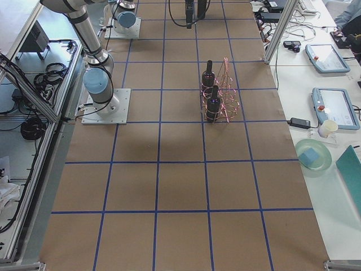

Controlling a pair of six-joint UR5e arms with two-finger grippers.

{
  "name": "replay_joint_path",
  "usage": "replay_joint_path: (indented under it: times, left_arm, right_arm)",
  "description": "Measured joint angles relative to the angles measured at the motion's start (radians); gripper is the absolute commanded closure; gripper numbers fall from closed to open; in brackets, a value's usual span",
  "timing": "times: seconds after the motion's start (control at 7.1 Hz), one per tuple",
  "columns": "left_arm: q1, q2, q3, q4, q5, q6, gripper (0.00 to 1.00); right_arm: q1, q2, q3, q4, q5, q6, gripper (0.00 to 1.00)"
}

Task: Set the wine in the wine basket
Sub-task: 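Lower the left gripper and grasp the bottle by its neck, then lift the bottle upright and carry it toward the table center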

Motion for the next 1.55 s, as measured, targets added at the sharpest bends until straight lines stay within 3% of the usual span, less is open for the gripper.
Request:
replay_joint_path:
  times: [0.14,0.42,0.56,1.55]
  left_arm:
    - [0.0,0.004,0.001,-0.011,0.003,0.0,0.46]
    - [0.0,0.008,0.003,-0.022,0.005,0.0,0.69]
    - [0.001,0.009,0.003,-0.034,0.01,0.0,1.0]
    - [-0.031,0.047,0.025,-0.1,0.025,-0.03,1.0]
  right_arm:
    - [0.001,0.0,0.0,0.0,-0.001,0.0,0.0]
    - [0.003,-0.002,0.0,0.001,0.0,-0.002,0.0]
    - [0.004,-0.003,0.0,0.002,0.001,-0.003,0.0]
    - [0.005,-0.003,0.0,0.002,0.001,0.0,0.01]
